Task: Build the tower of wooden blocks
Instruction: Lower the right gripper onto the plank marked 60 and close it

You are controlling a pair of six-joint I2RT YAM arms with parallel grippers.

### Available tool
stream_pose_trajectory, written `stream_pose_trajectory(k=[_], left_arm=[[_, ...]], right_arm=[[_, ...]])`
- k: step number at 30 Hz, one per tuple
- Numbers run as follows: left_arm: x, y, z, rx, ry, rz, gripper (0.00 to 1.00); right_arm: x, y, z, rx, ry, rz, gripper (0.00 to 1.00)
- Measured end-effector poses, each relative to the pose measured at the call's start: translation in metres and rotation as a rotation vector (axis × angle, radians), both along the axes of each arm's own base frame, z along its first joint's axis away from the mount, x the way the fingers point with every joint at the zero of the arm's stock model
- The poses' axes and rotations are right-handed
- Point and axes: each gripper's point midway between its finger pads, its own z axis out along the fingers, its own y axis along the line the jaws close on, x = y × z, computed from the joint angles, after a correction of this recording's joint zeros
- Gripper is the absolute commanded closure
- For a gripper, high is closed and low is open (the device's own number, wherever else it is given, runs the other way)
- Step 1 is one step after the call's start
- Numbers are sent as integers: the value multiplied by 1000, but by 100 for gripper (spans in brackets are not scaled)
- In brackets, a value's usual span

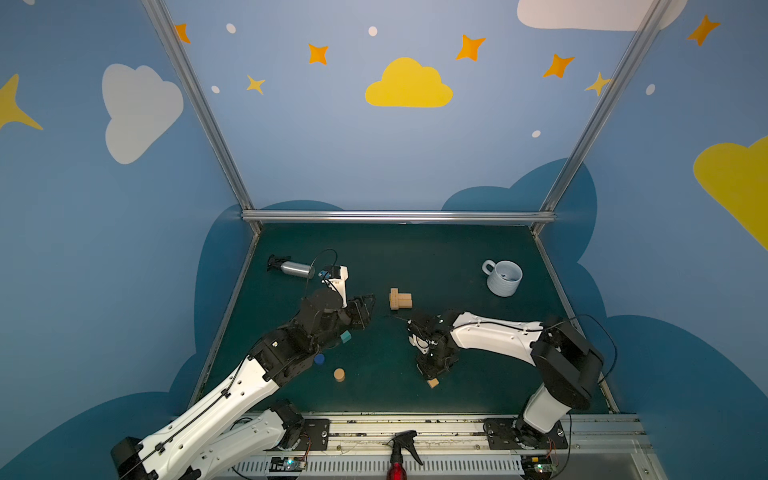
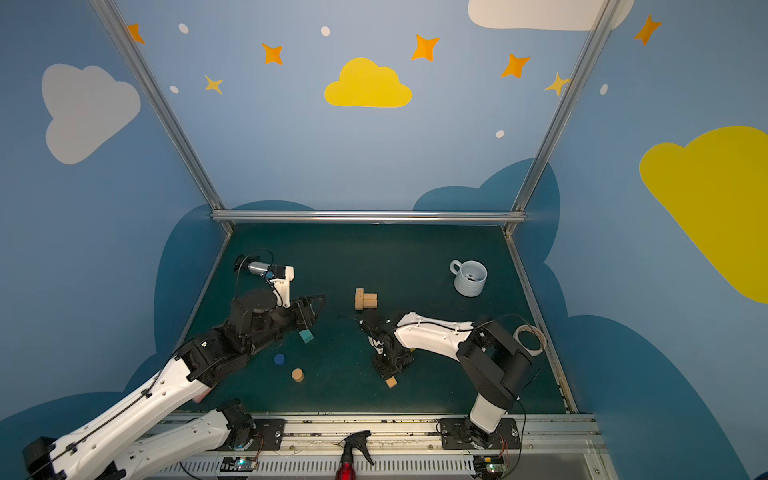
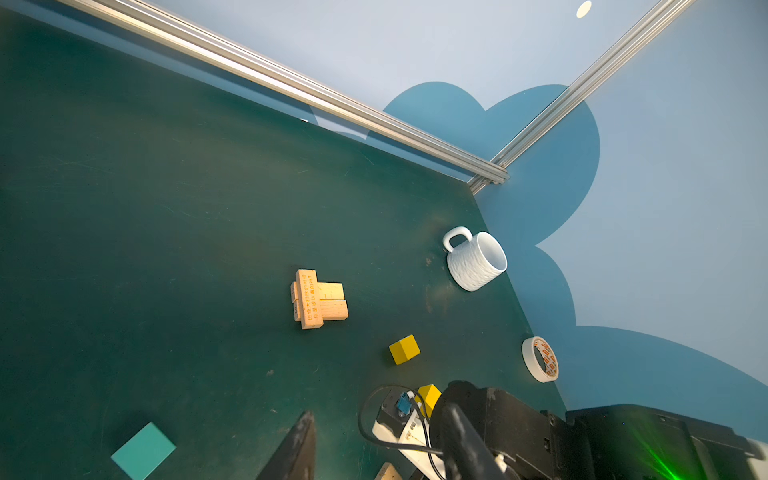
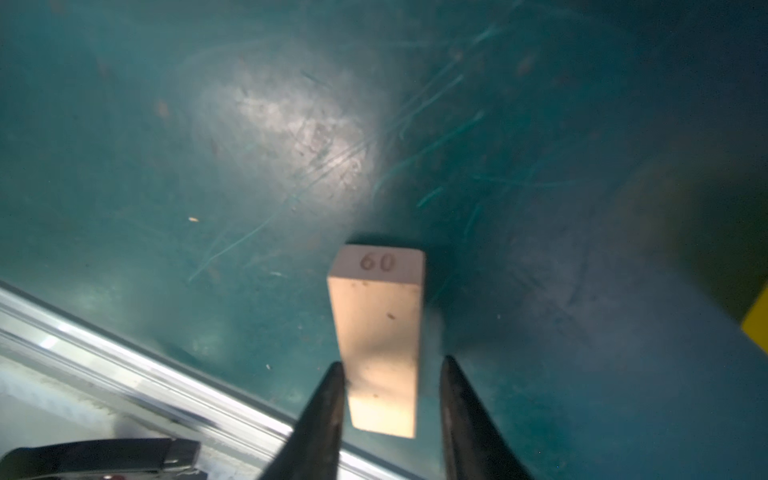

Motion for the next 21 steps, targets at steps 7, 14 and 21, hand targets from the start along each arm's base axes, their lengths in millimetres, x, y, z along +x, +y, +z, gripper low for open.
stream_pose_trajectory(k=[7,14,21], left_arm=[[0,-1,0,1,1,-2,51],[0,-1,0,1,1,-2,51],[-1,-1,0,0,0,-3,51]], right_arm=[[0,0,-1,-15,-17,9,75],[-1,1,-1,-23,-30,9,93],[0,0,-1,-31,-36,-3,86]])
